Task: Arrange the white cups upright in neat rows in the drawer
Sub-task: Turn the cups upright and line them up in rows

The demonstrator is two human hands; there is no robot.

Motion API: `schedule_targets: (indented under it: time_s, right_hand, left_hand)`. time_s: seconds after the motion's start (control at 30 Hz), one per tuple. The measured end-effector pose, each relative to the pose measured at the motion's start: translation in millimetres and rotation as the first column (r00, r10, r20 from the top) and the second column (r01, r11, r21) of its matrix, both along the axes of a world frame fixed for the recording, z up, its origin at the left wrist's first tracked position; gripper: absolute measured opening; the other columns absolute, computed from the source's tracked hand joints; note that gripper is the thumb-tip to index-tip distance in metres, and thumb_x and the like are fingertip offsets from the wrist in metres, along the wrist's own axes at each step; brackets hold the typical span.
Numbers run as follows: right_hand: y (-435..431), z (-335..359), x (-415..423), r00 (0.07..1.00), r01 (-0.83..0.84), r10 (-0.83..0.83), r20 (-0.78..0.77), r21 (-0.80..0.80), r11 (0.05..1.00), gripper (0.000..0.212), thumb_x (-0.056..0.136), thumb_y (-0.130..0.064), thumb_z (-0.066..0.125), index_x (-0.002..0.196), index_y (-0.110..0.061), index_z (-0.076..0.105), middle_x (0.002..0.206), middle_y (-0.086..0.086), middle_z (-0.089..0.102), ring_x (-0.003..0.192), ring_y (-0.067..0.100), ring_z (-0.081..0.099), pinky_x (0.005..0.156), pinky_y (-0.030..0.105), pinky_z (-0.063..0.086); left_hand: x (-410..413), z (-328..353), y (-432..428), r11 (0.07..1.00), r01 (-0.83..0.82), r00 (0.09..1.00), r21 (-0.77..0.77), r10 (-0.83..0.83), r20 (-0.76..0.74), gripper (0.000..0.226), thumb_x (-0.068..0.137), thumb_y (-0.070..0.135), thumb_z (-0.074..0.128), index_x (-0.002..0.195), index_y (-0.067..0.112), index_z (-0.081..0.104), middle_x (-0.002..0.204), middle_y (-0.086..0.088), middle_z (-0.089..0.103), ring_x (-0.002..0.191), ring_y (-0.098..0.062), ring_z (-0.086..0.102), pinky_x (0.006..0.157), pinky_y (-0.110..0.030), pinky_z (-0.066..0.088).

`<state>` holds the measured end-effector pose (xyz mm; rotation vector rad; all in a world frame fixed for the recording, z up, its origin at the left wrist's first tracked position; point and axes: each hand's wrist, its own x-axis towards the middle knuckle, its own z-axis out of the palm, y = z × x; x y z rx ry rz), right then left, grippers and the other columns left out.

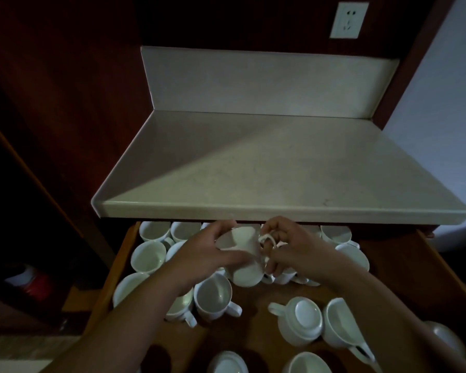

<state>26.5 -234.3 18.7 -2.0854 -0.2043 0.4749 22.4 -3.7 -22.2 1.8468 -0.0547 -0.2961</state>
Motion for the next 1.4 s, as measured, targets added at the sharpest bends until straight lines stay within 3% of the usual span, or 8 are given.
schedule_targets:
  time_s: [0.1, 0.2, 0.47, 0.73, 0.87, 1.0, 1.27, 1.4]
  right_hand:
    - [-5, -9, -3, 0.965, -0.169, 0.229, 0.130, -0.363, 0.917, 0.049, 0.078, -0.048, 0.080, 0.119, -0.044, 0.052, 0.108, -0.014, 0.069, 0.093, 0.002, 0.069, 0.083, 0.037, 0.060]
    - [-2, -14, -6, 0.952, -0.190, 0.265, 0.155, -0.384, 0.904, 0.075, 0.071, -0.056, 0.081, 0.134, -0.048, 0.042, 0.121, -0.020, 0.062, 0.103, -0.001, 0.064, 0.087, 0.031, 0.058]
    - [10, -44, -9, 0.963, -0.116, 0.225, 0.146, -0.531, 0.840, 0.107, 0.070, -0.062, 0.082, 0.155, -0.032, 0.025, 0.148, -0.007, 0.045, 0.123, 0.015, 0.053, 0.094, 0.030, 0.049]
    - [30, -88, -24, 0.977, -0.009, 0.131, 0.169, -0.582, 0.813, 0.091, 0.078, -0.052, 0.080, 0.142, -0.019, 0.025, 0.133, 0.003, 0.043, 0.119, 0.027, 0.058, 0.090, 0.032, 0.050]
    - [34, -105, -29, 0.960, -0.035, 0.203, 0.194, -0.636, 0.771, 0.092, 0.078, -0.061, 0.076, 0.141, -0.015, 0.026, 0.139, 0.005, 0.043, 0.132, 0.024, 0.048, 0.109, 0.035, 0.043]
    - [36, -119, -30, 0.939, -0.034, 0.263, 0.222, -0.702, 0.712, 0.103, 0.081, -0.067, 0.071, 0.149, -0.008, 0.022, 0.152, 0.011, 0.037, 0.146, 0.027, 0.035, 0.123, 0.040, 0.026]
    - [32, -119, -33, 0.957, -0.017, 0.193, 0.218, -0.621, 0.783, 0.104, 0.077, -0.066, 0.075, 0.149, -0.012, 0.024, 0.150, 0.005, 0.040, 0.146, 0.023, 0.038, 0.122, 0.034, 0.027]
    - [18, -114, -35, 0.971, -0.037, 0.167, 0.173, -0.579, 0.814, 0.097, 0.074, -0.071, 0.075, 0.143, -0.016, 0.035, 0.145, 0.003, 0.047, 0.138, 0.021, 0.047, 0.114, 0.032, 0.037]
  left_hand:
    - [2, -7, -4, 0.981, 0.072, 0.995, 0.180, -0.082, 0.048, 0.058, 0.070, 0.038, 0.096, 0.110, 0.053, 0.057, 0.101, 0.031, 0.072, 0.094, 0.012, 0.067, 0.086, -0.021, 0.057]
    - [4, -9, -15, 0.961, 0.128, 0.987, 0.245, -0.148, 0.066, 0.067, 0.068, 0.040, 0.096, 0.115, 0.054, 0.050, 0.105, 0.030, 0.067, 0.093, 0.018, 0.063, 0.078, -0.010, 0.052]
    - [10, -18, -15, 0.923, 0.316, 0.947, 0.221, -0.321, -0.011, 0.099, 0.063, 0.057, 0.093, 0.148, 0.045, 0.043, 0.130, 0.025, 0.064, 0.117, 0.005, 0.063, 0.098, -0.031, 0.057]
    - [-10, -36, 27, 0.662, 0.286, 0.869, 0.693, -0.483, 0.103, 0.035, 0.081, 0.045, 0.072, 0.114, 0.041, 0.062, 0.114, 0.023, 0.052, 0.113, 0.002, 0.044, 0.093, -0.031, 0.049]
    - [-19, -52, 39, 0.533, 0.237, 0.774, 0.812, -0.609, 0.174, 0.045, 0.085, 0.047, 0.066, 0.129, 0.040, 0.060, 0.134, 0.020, 0.055, 0.126, -0.004, 0.045, 0.090, -0.011, 0.033]
    - [-24, -63, 47, 0.401, 0.244, 0.730, 0.883, -0.675, 0.105, 0.055, 0.081, 0.031, 0.066, 0.135, 0.032, 0.058, 0.144, 0.013, 0.049, 0.134, -0.014, 0.040, 0.094, -0.023, 0.027]
    - [-24, -74, 50, 0.385, 0.162, 0.700, 0.909, -0.694, 0.169, 0.058, 0.069, 0.041, 0.080, 0.125, 0.036, 0.062, 0.139, 0.014, 0.055, 0.126, -0.013, 0.053, 0.088, -0.020, 0.030]
    - [-26, -73, 61, 0.452, 0.204, 0.708, 0.868, -0.681, 0.188, 0.073, 0.072, 0.042, 0.075, 0.140, 0.040, 0.049, 0.156, 0.014, 0.035, 0.141, -0.012, 0.033, 0.109, -0.030, 0.038]
